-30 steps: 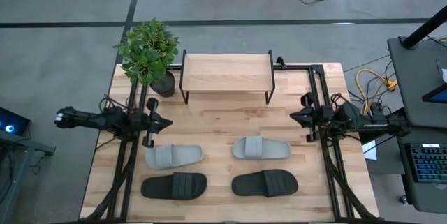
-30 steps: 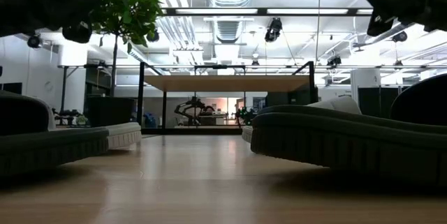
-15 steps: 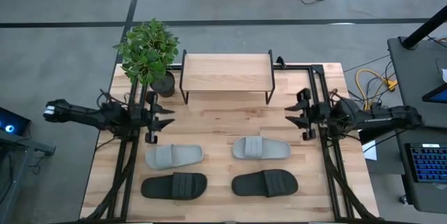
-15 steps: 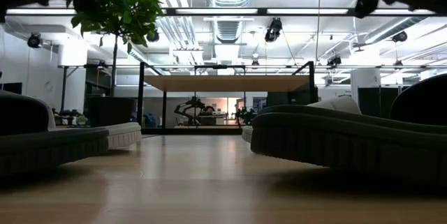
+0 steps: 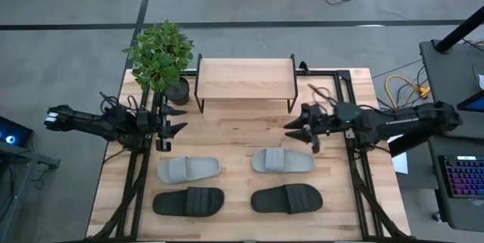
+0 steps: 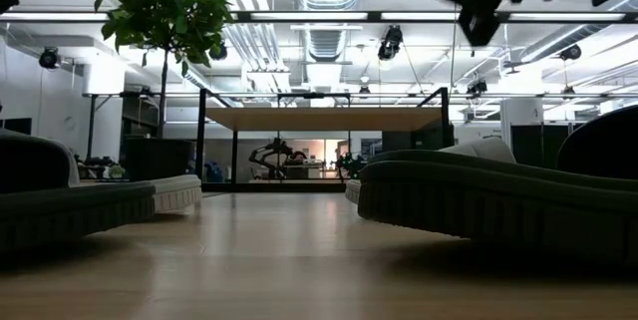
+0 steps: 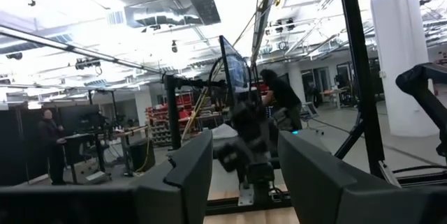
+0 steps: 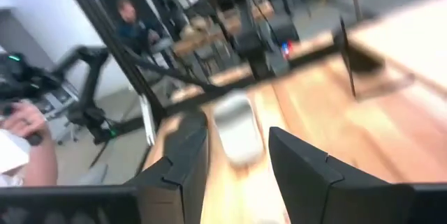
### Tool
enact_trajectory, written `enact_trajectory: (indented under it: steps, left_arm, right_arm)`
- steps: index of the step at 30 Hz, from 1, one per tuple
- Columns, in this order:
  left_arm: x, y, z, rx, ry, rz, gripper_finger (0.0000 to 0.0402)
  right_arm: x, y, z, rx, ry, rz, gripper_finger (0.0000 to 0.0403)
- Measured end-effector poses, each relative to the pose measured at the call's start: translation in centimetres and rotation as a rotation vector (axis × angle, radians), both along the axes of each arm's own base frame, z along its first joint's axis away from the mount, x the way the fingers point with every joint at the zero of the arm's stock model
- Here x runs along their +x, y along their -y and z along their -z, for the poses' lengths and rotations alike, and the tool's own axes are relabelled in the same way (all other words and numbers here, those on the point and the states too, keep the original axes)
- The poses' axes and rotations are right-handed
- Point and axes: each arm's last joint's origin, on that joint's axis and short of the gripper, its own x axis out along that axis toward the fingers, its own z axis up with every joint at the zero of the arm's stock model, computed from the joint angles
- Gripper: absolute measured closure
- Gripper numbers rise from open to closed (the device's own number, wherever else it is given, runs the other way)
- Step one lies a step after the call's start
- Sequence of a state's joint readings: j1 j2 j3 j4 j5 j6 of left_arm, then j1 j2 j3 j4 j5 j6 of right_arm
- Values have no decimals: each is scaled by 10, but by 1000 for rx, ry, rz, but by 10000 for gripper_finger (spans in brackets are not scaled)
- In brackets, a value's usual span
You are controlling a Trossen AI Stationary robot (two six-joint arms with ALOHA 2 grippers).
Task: Pick and place slides into the shelf
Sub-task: Put the right grey slipper on the shelf
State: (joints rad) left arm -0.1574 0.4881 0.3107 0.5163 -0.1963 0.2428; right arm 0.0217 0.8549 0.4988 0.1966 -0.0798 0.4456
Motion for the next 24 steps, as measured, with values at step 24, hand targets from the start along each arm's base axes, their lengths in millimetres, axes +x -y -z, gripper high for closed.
enact_trajectory:
  steps: [24]
  left_arm:
    - [3, 1, 5, 4, -26, 6, 252]
  right_arm:
    - [-22, -51, 53, 413, -503, 346, 275]
